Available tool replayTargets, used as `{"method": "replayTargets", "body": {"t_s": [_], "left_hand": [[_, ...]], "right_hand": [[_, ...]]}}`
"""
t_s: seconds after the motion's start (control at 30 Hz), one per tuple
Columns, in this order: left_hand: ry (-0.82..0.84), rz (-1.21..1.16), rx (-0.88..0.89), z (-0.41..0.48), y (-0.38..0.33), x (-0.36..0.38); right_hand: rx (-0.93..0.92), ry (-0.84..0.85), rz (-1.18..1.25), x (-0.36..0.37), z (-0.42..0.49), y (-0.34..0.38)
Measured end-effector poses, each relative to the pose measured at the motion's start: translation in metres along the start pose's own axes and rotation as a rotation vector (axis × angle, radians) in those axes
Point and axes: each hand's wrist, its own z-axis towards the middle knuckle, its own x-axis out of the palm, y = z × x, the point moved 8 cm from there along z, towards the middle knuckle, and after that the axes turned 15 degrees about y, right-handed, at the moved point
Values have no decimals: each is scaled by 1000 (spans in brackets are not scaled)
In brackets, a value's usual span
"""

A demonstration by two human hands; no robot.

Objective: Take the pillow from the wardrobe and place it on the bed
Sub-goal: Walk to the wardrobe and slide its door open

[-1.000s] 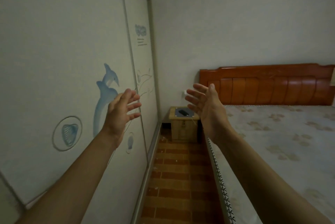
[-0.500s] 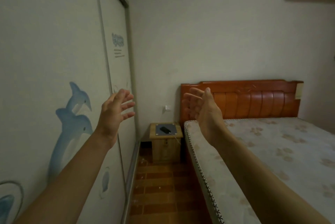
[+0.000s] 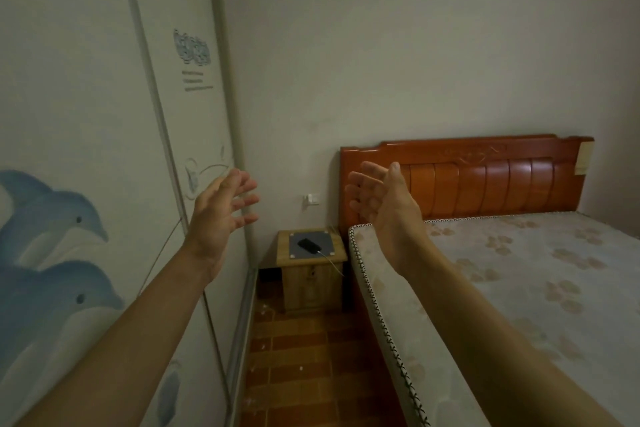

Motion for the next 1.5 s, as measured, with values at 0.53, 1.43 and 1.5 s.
{"method": "replayTargets", "body": {"t_s": [0.53,1.43,1.5], "left_hand": [[-74,-10,-40,218,81,-3],[-58,-65,-40,573,244,-120],[-72,-62,-49,594,260,-125]], "right_hand": [[46,35,48,-91,213,-85],[54,-11,35,-131,572,-248],[71,-1,51,-135,596,-267]]}}
